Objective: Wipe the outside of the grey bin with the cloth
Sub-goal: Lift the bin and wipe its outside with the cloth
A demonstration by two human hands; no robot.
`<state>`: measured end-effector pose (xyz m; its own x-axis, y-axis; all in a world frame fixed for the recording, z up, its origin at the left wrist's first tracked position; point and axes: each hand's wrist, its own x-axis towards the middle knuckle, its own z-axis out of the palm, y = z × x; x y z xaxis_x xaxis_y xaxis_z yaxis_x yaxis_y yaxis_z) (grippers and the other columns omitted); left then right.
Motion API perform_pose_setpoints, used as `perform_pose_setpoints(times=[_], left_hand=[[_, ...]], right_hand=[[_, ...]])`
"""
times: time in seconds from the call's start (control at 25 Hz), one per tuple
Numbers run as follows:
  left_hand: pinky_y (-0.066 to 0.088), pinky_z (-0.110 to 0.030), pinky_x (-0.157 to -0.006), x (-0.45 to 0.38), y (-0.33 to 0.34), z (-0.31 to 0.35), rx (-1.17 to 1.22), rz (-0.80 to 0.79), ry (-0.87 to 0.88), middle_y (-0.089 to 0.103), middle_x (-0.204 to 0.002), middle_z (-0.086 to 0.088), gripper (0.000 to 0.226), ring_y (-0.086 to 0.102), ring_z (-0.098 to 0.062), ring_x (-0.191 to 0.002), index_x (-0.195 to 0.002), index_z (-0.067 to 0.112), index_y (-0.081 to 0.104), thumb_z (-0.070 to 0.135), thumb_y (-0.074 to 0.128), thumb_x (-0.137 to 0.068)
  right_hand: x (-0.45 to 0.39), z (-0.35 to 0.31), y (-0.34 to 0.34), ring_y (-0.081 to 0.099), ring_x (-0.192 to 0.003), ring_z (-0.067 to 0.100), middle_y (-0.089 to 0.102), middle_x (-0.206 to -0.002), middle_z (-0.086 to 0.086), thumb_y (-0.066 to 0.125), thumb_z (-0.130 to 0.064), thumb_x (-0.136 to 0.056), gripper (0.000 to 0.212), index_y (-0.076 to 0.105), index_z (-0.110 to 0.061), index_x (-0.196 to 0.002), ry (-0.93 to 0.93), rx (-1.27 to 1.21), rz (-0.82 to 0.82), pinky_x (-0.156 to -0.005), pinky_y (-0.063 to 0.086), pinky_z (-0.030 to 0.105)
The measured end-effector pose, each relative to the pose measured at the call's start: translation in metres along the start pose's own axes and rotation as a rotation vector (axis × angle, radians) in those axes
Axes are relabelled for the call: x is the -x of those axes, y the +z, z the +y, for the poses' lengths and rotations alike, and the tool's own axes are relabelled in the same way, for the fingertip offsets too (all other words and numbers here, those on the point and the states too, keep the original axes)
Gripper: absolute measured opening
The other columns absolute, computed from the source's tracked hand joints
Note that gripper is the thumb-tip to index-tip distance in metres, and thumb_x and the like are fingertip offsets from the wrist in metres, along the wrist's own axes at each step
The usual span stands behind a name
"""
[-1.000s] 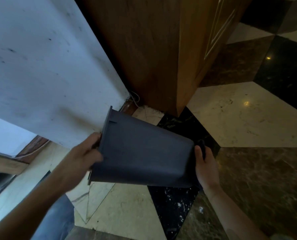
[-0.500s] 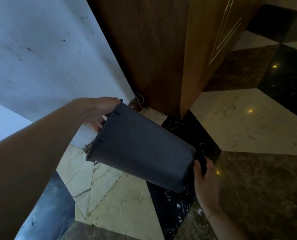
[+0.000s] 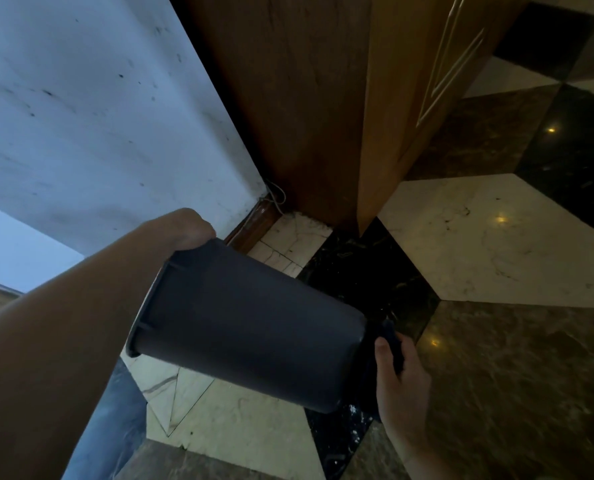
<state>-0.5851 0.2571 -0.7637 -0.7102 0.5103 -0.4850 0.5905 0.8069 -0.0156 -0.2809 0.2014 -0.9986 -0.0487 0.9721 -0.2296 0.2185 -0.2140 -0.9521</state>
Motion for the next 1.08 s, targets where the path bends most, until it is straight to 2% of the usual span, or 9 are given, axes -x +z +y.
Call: perform_pose_setpoints(times=[0.08,0.2,0.4,0.6,0.72,0.84,0.96,1.04,1.08], left_hand=[[0.056,-0.042,-0.077,0.002,-0.003,0.002,0.107,-0.058,-0.002,0.065,-0.107,-0.021,0.025,0.065,-0.036,-0.090,-0.102,-0.002,0.062,0.017,0.059,-0.086],[0.056,-0.032,-0.056,0.015,0.000,-0.002,0.344,-0.168,-0.033,0.072,-0.095,-0.017,0.027,0.070,-0.031,-0.074,-0.096,0.000,0.066,0.023,0.068,-0.084],[0.053,-0.039,-0.083,0.043,0.020,0.003,0.170,-0.053,0.239,0.074,-0.095,-0.011,0.037,0.067,-0.026,-0.084,-0.098,0.004,0.072,0.036,0.053,-0.096],[0.039,-0.032,-0.057,0.078,0.041,0.006,0.007,0.110,0.464,0.059,-0.065,-0.006,0.039,0.057,-0.021,-0.061,-0.072,0.012,0.058,0.038,0.046,-0.098],[0.036,-0.030,-0.053,0.100,0.065,0.006,0.071,0.225,0.484,0.056,-0.064,-0.001,0.035,0.055,-0.017,-0.060,-0.080,0.014,0.057,0.040,0.042,-0.098],[0.035,-0.024,-0.048,0.125,0.092,0.007,0.196,0.272,0.453,0.059,-0.062,0.003,0.027,0.056,-0.008,-0.056,-0.081,0.024,0.055,0.041,0.041,-0.097],[0.044,-0.028,-0.052,0.136,0.113,0.011,0.299,0.264,0.443,0.064,-0.064,0.007,0.021,0.059,-0.007,-0.058,-0.085,0.030,0.056,0.042,0.041,-0.095],[0.051,-0.033,-0.063,0.139,0.119,0.012,0.387,0.211,0.410,0.068,-0.074,0.012,0.015,0.063,-0.006,-0.069,-0.096,0.038,0.057,0.042,0.043,-0.092],[0.051,-0.034,-0.067,0.140,0.121,0.013,0.429,0.177,0.386,0.068,-0.078,0.013,0.014,0.063,-0.006,-0.073,-0.098,0.041,0.057,0.040,0.044,-0.092]], right_hand=[[-0.004,-0.002,-0.002,0.059,-0.045,0.009,0.067,-0.067,-0.011,0.051,-0.037,-0.100,0.011,0.061,-0.033,-0.103,0.013,-0.041,0.015,-0.040,0.042,0.022],[-0.006,-0.006,-0.003,0.062,-0.051,0.010,0.069,-0.072,-0.012,0.051,-0.036,-0.100,0.011,0.062,-0.034,-0.101,0.026,-0.095,-0.020,-0.044,0.045,0.025],[0.000,-0.008,0.003,0.069,-0.065,0.011,0.072,-0.081,-0.012,0.051,-0.037,-0.100,0.016,0.064,-0.031,-0.106,0.082,-0.150,-0.128,-0.055,0.054,0.031],[-0.006,-0.029,-0.004,0.071,-0.089,0.012,0.073,-0.096,-0.005,0.048,-0.038,-0.102,0.020,0.065,-0.035,-0.113,0.156,-0.367,-0.012,-0.078,0.057,0.038],[-0.011,-0.061,-0.012,0.069,-0.101,0.015,0.071,-0.109,-0.003,0.043,-0.033,-0.105,0.025,0.064,-0.033,-0.118,0.165,-0.562,0.044,-0.094,0.055,0.047],[-0.004,-0.095,-0.009,0.068,-0.100,0.020,0.071,-0.107,-0.003,0.041,-0.039,-0.103,0.025,0.063,-0.037,-0.116,0.013,-0.602,0.067,-0.091,0.055,0.053],[0.004,-0.135,0.011,0.068,-0.096,0.007,0.071,-0.102,-0.014,0.039,-0.047,-0.100,0.023,0.056,-0.044,-0.114,-0.260,-0.434,0.048,-0.081,0.057,0.032],[0.009,-0.150,0.025,0.062,-0.109,0.001,0.067,-0.115,-0.015,0.036,-0.042,-0.103,0.028,0.051,-0.040,-0.126,-0.419,-0.278,-0.036,-0.089,0.051,0.023],[0.012,-0.148,0.031,0.057,-0.120,0.004,0.064,-0.126,-0.011,0.036,-0.039,-0.104,0.031,0.050,-0.035,-0.131,-0.466,-0.209,-0.100,-0.098,0.048,0.029]])
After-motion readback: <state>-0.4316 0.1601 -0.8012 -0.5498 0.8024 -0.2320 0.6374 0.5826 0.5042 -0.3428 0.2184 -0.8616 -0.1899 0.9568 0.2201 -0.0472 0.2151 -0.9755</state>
